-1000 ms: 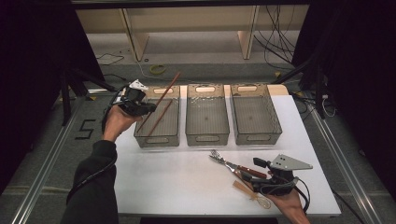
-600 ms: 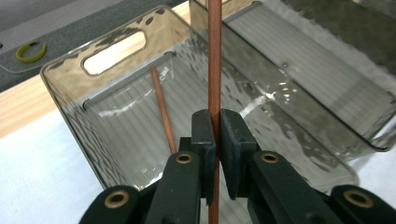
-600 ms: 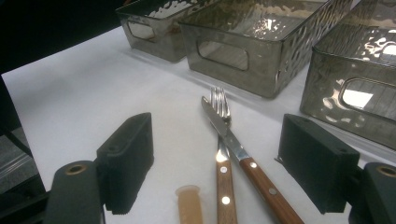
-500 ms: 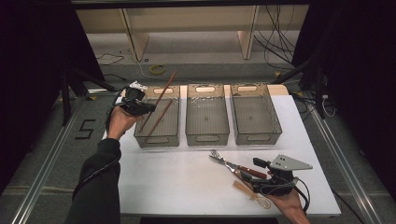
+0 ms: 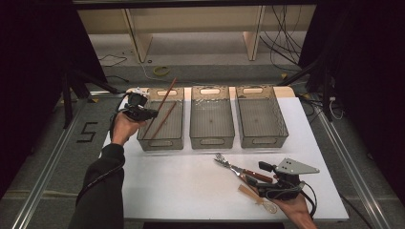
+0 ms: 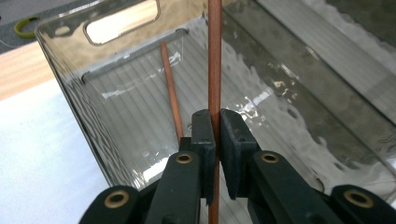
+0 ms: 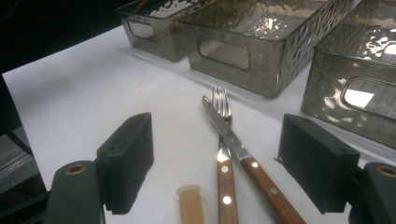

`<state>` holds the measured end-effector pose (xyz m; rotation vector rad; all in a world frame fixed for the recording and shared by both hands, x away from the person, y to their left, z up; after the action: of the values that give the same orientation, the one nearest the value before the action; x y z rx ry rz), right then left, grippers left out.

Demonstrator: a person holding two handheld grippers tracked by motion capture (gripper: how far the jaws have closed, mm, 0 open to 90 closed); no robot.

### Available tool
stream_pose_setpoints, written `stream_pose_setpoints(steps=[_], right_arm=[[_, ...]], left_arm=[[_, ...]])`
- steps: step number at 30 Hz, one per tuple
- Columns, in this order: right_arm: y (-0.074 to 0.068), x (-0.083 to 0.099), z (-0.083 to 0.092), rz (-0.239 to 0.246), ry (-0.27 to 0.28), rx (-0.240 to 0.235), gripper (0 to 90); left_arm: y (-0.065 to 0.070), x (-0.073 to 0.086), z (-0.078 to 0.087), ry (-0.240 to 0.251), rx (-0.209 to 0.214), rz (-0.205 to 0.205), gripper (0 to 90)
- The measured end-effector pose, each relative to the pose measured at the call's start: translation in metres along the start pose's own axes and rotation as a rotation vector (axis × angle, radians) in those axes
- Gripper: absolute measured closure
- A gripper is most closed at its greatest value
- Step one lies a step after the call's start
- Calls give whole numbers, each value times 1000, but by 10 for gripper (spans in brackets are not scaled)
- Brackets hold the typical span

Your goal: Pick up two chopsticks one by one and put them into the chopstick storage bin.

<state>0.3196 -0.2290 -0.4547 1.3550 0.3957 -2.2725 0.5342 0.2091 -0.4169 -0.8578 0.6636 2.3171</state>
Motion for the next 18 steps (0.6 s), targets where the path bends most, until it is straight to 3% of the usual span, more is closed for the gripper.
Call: stream_pose_setpoints(steps=[18], right_arm=[[0, 0, 0, 0, 0, 1, 271]], left_arm=[[-10, 13, -11, -22, -37, 63, 833]])
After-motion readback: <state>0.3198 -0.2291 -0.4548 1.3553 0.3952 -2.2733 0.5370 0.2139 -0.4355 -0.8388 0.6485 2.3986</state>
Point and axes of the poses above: each handheld gripper's, and its own axes: z roughly backward along the jaws, x roughly out of its underside, y roughly to its right, the point moved 2 cm from there along -z, roughly forward along the jaws, and after that the axes turned 15 degrees about x, right-handed, at the moved point
